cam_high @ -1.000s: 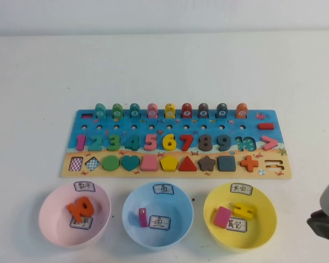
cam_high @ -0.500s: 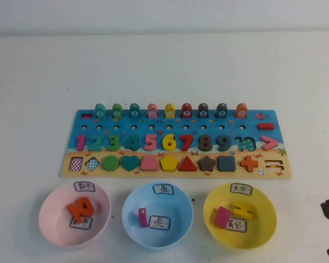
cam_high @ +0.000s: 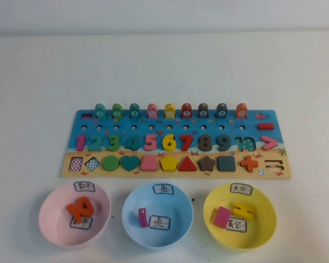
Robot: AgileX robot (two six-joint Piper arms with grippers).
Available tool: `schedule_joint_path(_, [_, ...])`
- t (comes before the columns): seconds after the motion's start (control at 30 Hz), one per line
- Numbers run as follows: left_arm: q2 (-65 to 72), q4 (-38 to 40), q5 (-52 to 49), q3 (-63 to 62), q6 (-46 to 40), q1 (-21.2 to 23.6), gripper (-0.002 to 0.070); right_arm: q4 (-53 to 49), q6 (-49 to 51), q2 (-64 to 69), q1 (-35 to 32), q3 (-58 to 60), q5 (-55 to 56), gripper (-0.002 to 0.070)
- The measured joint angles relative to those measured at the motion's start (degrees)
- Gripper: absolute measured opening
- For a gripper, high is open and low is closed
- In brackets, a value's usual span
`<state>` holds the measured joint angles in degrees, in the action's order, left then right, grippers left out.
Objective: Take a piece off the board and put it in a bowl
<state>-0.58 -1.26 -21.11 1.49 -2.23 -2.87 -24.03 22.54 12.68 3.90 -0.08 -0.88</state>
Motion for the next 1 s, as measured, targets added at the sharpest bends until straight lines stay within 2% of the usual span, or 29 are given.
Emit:
schedule_joint_path(0.27, [0.0,0.0,0.0,0.0,0.0,0.0,-0.0001,0.0,0.0,-12.6,-0.9,0.2,-6.8,-0.0017])
schedule_joint_path(0.67, [0.0,0.0,0.0,0.0,0.0,0.0,-0.0001,2.6,0.0,-13.1,-0.9,0.4,-8.5,-0.0017])
schedule_joint_path(0.73, [0.0,0.0,0.0,0.0,0.0,0.0,-0.0001,6.5,-3.4,-13.1,-0.9,0.9,-8.3,-0.0017])
schedule_joint_path(0.83, [0.0,0.0,0.0,0.0,0.0,0.0,-0.0001,20.6,-18.7,-13.1,-0.9,1.0,-9.3,-0.0017])
schedule_joint_path(0.9, [0.0,0.0,0.0,0.0,0.0,0.0,-0.0001,26.3,-27.8,-13.1,-0.9,1.2,-10.0,-0.0017])
schedule_joint_path(1.0, [0.0,0.0,0.0,0.0,0.0,0.0,-0.0001,29.6,-30.6,-13.1,-0.9,1.5,-12.0,-0.0017])
